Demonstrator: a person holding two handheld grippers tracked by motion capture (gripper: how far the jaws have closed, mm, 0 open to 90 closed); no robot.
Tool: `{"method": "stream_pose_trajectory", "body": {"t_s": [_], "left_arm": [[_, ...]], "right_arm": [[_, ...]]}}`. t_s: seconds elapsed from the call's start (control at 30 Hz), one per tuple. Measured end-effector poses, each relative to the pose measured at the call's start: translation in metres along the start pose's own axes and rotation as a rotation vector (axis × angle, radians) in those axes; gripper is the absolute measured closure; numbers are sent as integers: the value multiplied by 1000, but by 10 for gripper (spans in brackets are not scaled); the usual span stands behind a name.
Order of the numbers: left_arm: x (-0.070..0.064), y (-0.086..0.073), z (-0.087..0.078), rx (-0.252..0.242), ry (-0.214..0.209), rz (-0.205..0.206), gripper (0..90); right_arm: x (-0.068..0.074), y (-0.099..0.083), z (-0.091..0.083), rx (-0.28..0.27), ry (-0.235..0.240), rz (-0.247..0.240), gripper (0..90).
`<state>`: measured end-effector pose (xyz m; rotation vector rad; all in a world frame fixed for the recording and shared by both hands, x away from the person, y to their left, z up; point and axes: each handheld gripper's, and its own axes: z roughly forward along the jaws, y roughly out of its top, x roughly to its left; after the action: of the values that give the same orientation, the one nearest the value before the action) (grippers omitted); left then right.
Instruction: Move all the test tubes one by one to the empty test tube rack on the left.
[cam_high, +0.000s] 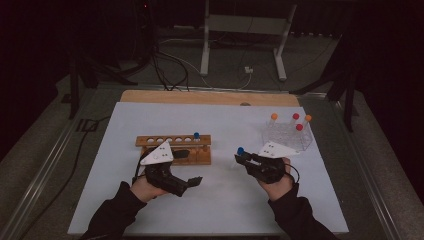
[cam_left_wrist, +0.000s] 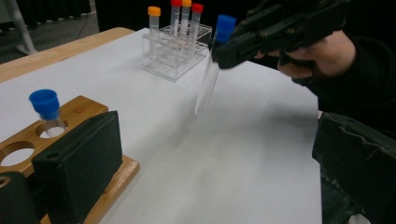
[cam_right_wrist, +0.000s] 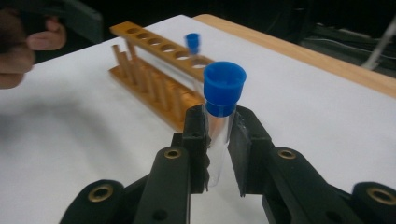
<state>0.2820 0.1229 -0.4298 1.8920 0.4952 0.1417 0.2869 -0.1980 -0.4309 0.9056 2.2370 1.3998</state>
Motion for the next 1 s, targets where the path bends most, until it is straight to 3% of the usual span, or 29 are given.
{"method": "stream_pose_trajectory", "body": {"t_s": [0.37,0.6,0.63,0.73,0.83,1.0], "left_arm": [[-10,7,2,-12,-36,4,28],[-16,10,5,-20,-32,9,86],[-17,11,6,-22,-19,11,152],[-19,12,8,-33,-14,9,177],[-21,12,11,-27,-13,22,306],[-25,11,20,6,11,41,425]], "right_arm": [[34,-3,17,35,130,-62,766],[46,-5,23,49,172,-86,766],[50,-5,24,51,180,-98,766],[52,-5,25,53,191,-100,766],[57,-5,27,58,205,-109,766],[59,-4,28,57,211,-114,766]]}}
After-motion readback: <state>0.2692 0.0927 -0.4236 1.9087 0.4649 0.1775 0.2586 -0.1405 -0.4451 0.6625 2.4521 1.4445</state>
